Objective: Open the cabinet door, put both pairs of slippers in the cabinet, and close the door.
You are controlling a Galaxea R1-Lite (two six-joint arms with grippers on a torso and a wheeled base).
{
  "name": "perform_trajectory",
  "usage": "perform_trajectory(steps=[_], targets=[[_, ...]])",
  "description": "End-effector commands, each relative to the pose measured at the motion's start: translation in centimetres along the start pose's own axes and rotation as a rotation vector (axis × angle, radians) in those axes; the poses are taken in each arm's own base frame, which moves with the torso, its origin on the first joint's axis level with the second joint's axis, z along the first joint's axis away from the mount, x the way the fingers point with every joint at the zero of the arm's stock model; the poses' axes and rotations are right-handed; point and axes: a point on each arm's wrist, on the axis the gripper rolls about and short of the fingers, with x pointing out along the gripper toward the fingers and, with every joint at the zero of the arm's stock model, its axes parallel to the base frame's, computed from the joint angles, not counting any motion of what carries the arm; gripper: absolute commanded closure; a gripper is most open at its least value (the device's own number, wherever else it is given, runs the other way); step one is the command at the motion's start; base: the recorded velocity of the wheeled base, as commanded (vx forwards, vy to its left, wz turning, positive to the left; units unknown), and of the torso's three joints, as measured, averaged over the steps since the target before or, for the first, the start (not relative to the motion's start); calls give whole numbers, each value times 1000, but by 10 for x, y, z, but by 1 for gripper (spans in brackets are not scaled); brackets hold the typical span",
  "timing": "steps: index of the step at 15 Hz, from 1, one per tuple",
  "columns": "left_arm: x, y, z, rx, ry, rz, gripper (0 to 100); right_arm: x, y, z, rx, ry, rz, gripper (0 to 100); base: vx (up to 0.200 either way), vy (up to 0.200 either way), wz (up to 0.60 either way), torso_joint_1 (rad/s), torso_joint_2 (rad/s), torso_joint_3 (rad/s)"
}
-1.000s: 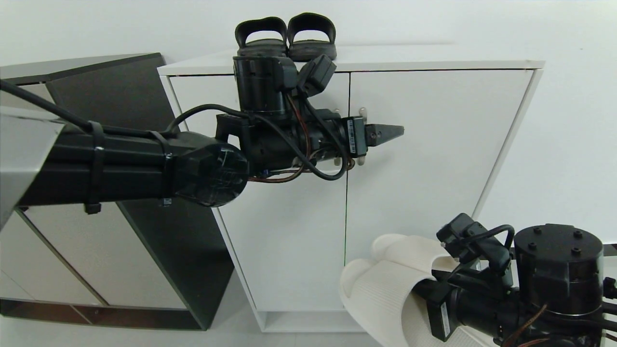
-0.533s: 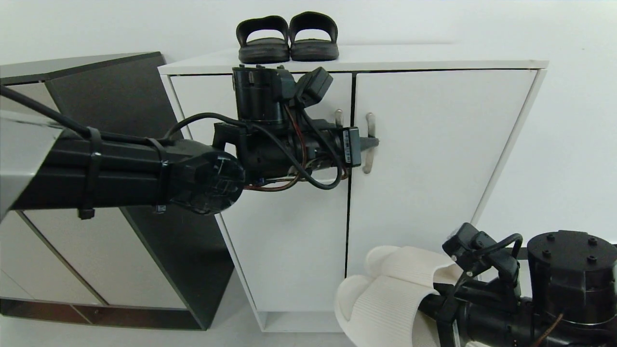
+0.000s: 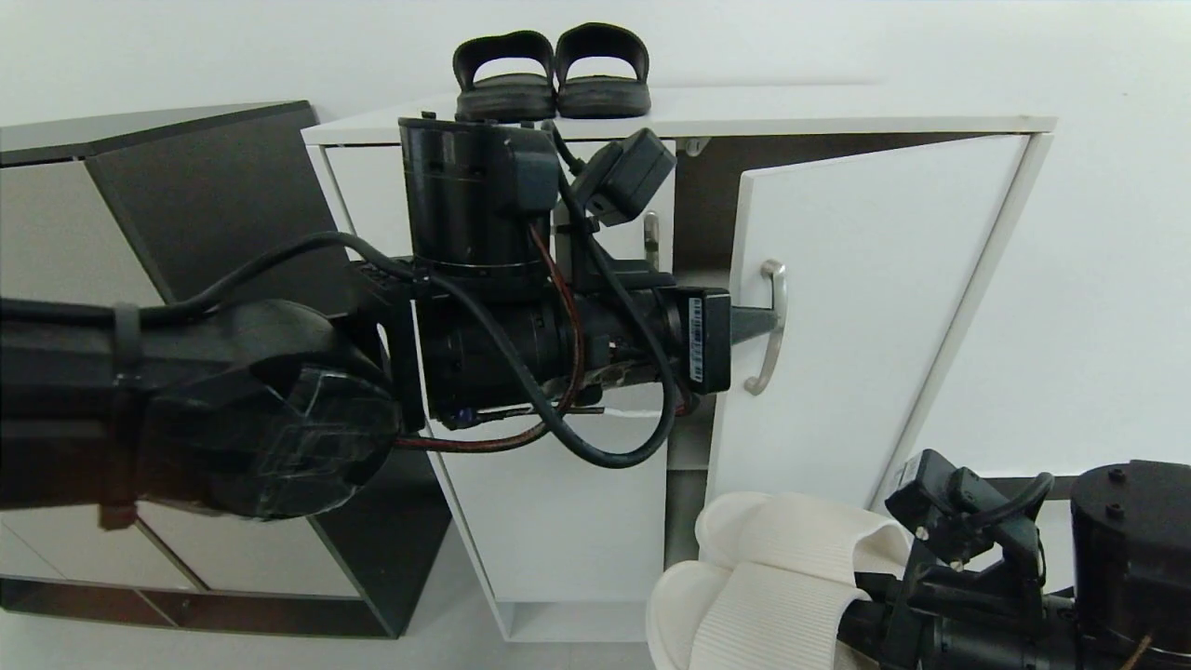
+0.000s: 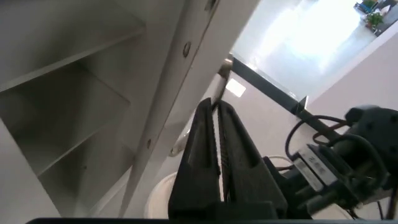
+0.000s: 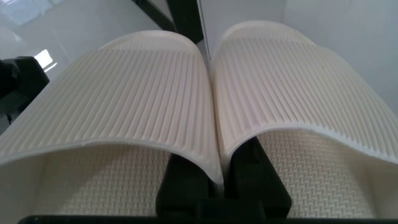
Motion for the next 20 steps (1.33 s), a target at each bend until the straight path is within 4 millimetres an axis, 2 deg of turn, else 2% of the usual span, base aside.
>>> perform_trajectory(steps=[1, 4, 7, 10, 14, 17, 20], targets=[[-18, -10, 7, 11, -28, -1, 100, -1, 0, -1, -1, 1, 2, 100, 0, 0, 0, 0, 0, 0], [-38, -15, 4, 8, -26, 6, 100, -3, 3, -3, -4, 7, 12, 100, 0, 0, 0, 0, 0, 0], [-41, 5, 10, -4, -44, 66, 100, -4, 7, -6, -9, 25, 30, 100, 0, 0, 0, 0, 0, 0], [-25, 30, 16, -38, -58, 111, 100, -4, 9, -9, -13, 39, 40, 100, 0, 0, 0, 0, 0, 0], [6, 47, 22, -33, -77, 114, 100, -3, 10, -13, -12, 56, 42, 100, 0, 0, 0, 0, 0, 0], [18, 52, 26, -26, -96, 107, 100, -4, 13, -20, -17, 80, 55, 100, 0, 0, 0, 0, 0, 0], [21, 51, 26, -25, -94, 103, 100, -5, 15, -23, -20, 93, 64, 100, -67, 0, 0, -1, 4, 2]])
